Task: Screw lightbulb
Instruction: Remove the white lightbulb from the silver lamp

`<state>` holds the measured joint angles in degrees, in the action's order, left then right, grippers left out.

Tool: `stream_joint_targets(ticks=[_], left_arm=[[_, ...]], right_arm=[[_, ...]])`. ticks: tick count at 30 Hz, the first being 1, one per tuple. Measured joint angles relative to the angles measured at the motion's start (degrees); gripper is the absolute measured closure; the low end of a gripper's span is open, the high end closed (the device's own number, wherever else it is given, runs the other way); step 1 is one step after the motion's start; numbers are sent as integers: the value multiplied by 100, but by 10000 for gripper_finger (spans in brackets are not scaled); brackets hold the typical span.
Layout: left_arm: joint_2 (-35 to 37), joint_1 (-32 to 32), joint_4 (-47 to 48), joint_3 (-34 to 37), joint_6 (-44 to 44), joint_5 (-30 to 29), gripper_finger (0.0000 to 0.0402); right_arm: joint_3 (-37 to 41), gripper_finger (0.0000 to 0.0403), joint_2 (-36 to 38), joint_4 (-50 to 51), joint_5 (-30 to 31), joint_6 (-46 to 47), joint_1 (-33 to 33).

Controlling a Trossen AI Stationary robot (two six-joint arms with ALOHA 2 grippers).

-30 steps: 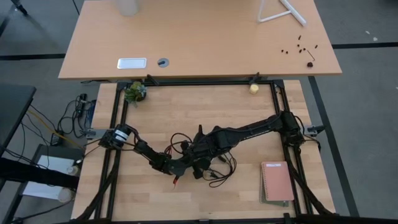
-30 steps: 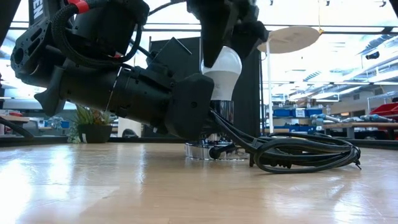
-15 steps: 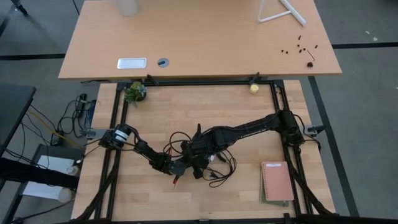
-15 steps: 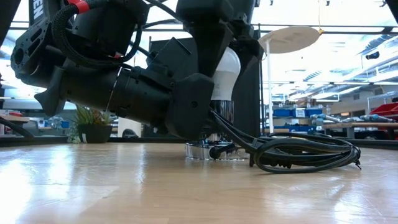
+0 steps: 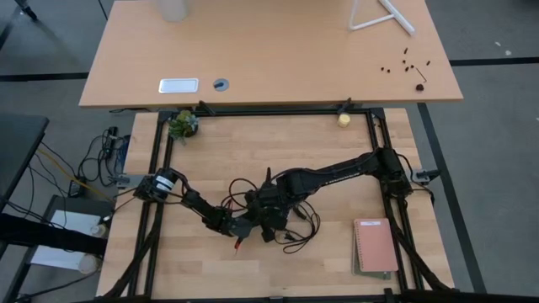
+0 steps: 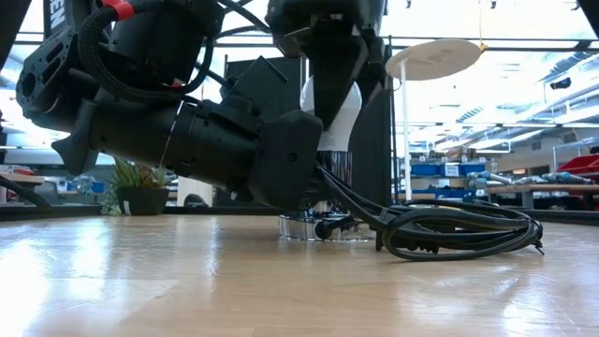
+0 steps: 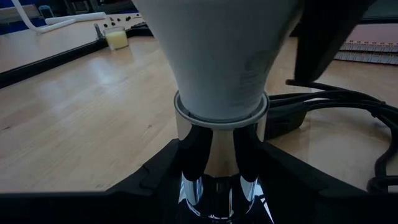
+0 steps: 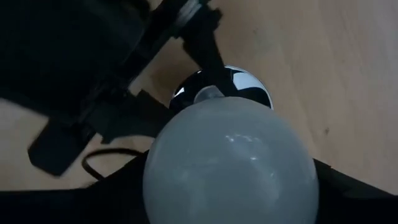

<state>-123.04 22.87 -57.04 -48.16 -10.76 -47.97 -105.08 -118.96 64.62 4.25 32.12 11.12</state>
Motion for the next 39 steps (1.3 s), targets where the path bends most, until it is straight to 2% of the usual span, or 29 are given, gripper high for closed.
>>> stream_joint_targets(ticks=[5, 10, 17, 20, 24, 33, 35, 39], left_arm=[[0, 0, 1, 0, 3, -18, 213], [0, 0, -2, 0, 2, -16, 213], [0, -2, -2, -2, -4, 0, 213], [0, -7, 2, -4, -1, -22, 213], [0, -4, 0, -4, 9, -24, 213], [0, 2, -11, -4, 4, 70, 213], [0, 2, -10, -4, 3, 70, 213], [0, 2, -8, -4, 2, 68, 213]], right_arm=[[-2, 133, 0, 2, -43, -1449, -68], [-2, 109, 0, 35, 82, -3603, -81], [-4, 129, 0, 140, 311, -6569, -79], [-4, 131, 0, 168, 543, -7362, -30], [-4, 111, 0, 119, 718, -7193, 58], [-4, 15, 0, 246, 681, -4892, 249], [-4, 8, 0, 341, 634, -4297, 282], [-4, 20, 0, 678, 499, -3135, 312]])
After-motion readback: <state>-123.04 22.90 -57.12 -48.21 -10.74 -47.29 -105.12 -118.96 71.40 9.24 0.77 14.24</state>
